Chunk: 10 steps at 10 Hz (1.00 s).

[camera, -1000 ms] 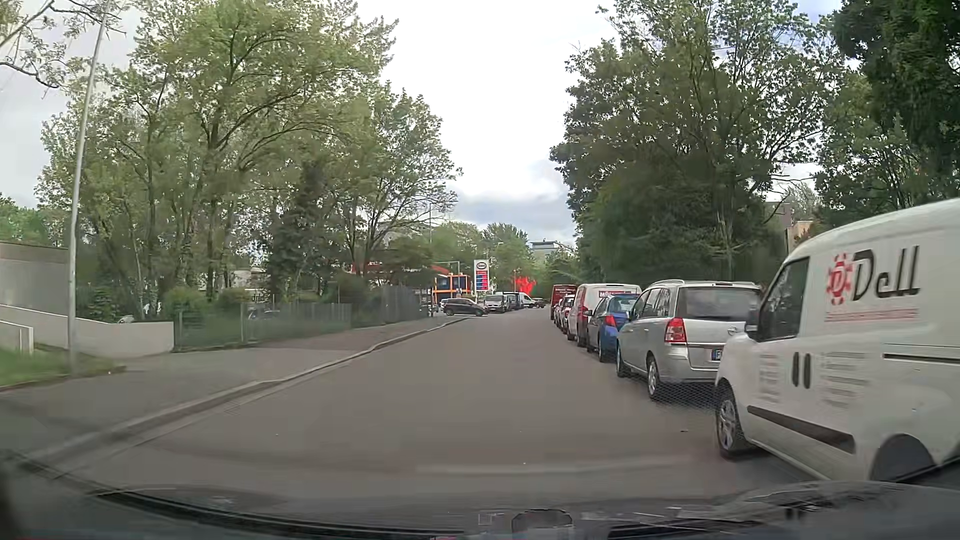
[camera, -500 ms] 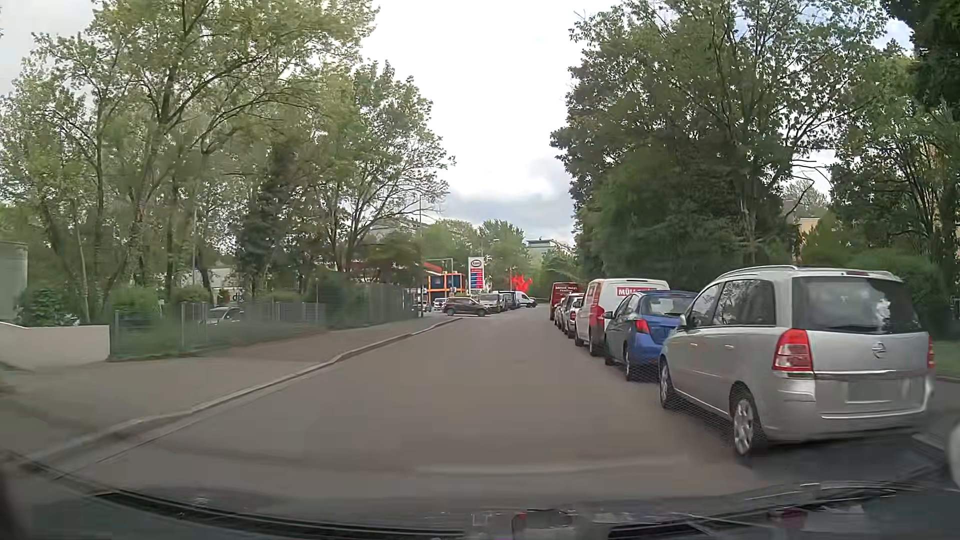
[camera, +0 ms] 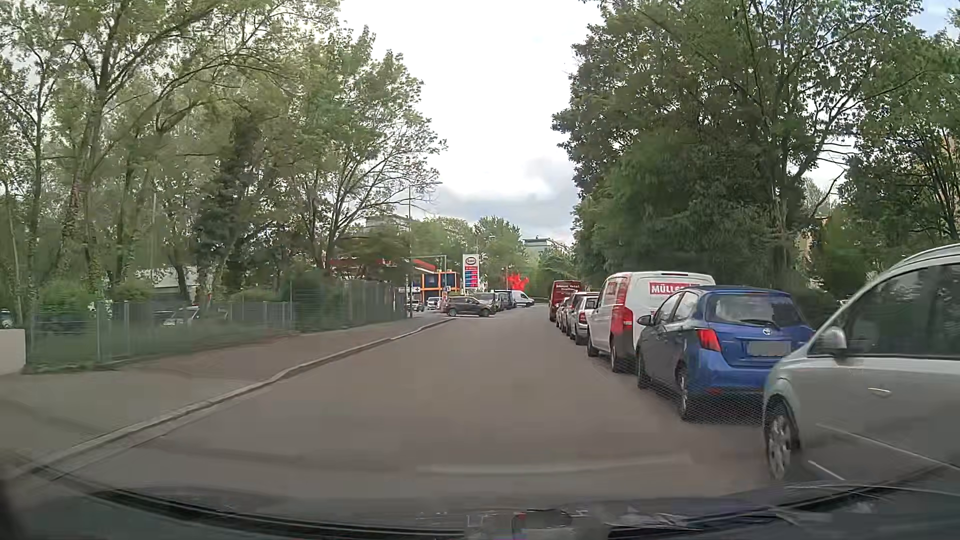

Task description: Follow the waypoints while adhering to traffic rules and regulations

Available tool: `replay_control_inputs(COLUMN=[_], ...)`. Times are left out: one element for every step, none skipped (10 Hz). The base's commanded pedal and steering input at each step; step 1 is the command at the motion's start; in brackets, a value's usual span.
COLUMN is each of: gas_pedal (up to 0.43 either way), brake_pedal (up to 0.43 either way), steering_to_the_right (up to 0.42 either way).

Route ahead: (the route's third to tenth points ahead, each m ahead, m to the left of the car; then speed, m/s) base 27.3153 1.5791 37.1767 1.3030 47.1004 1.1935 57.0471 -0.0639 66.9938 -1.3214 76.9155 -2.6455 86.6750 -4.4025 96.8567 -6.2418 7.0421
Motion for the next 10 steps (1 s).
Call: replay_control_inputs(gas_pedal=[0.079,0.079,0.079,0.079,0.079,0.079,0.079,0.067,0.059,0.0], brake_pedal=[0.0,0.0,0.0,0.0,0.0,0.0,0.0,0.0,0.0,0.0], steering_to_the_right=[0.008,0.008,0.008,0.008,0.008,0.008,0.008,0.008,0.008,0.009])
